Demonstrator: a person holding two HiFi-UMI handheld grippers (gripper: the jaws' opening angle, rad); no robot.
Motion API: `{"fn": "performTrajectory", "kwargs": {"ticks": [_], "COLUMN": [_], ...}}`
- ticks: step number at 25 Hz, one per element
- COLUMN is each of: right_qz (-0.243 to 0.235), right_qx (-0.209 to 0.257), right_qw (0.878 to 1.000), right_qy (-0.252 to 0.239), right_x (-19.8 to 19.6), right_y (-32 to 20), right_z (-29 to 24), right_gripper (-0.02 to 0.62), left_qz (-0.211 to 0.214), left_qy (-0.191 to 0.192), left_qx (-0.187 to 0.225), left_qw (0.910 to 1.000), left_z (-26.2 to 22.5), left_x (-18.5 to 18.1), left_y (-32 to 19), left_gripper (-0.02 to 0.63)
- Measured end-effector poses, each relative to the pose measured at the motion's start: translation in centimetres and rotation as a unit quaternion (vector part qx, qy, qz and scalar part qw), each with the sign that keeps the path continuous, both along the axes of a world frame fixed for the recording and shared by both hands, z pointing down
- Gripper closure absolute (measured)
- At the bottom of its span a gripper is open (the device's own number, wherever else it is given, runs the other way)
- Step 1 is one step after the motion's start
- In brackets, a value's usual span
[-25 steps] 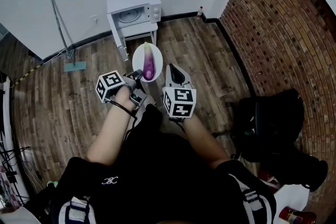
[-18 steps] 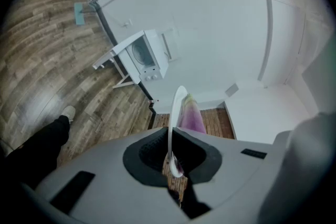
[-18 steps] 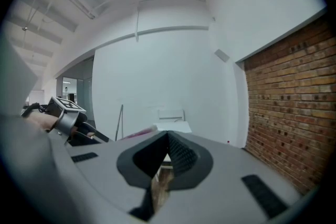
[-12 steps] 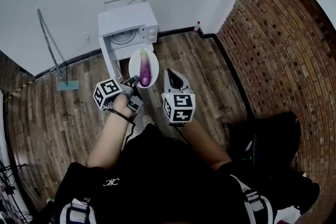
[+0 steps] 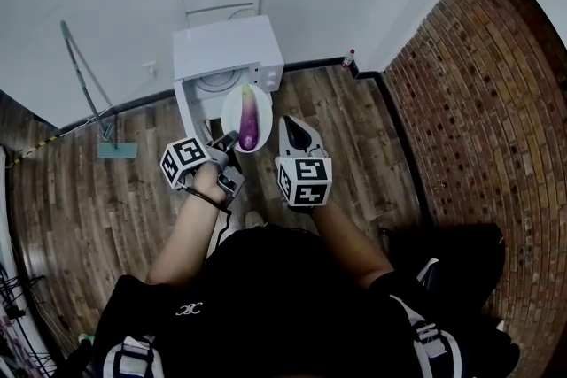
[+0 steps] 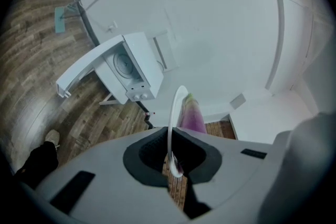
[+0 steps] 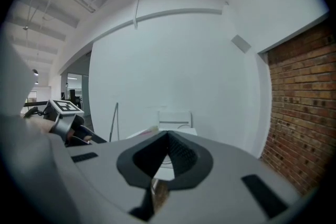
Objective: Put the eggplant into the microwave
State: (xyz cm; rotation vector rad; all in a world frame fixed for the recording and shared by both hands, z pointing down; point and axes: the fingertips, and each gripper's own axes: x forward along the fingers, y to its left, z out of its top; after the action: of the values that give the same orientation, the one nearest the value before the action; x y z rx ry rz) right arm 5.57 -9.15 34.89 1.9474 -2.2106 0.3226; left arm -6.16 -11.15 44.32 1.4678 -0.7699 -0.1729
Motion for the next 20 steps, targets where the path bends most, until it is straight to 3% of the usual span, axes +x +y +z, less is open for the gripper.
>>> {"fn": "performTrajectory", "kwargs": {"ticks": [12,16,20], "right_qz": [-0.051,-0.095,-0.162], "right_qx": [-0.035,-0.037,-0.031], "right_qw": [0.998,0.995,0.986], "right_qy": [0.005,-0.001,0.005], "right_x": [-0.3,-0.6,-0.2], "right_y": [-7.5,-10.4,-13.6], "right_z": [2.8,3.8,4.0], "right_gripper": [0.583,0.583,0.583], "left_qz": [-0.023,-0.062,-0.126], "left_qy": [-0.012,-0.018,-0.016], "left_qx": [-0.026,-0.033,-0.037], "left_qw": [0.9993,0.9974,0.9912], "left_z": [3.5,4.5,5.0], "left_x": [0.5,0.5,1.1], "left_y": [-5.5,-7.0,-8.7], "left_gripper": [0.589,0.589,0.589]}}
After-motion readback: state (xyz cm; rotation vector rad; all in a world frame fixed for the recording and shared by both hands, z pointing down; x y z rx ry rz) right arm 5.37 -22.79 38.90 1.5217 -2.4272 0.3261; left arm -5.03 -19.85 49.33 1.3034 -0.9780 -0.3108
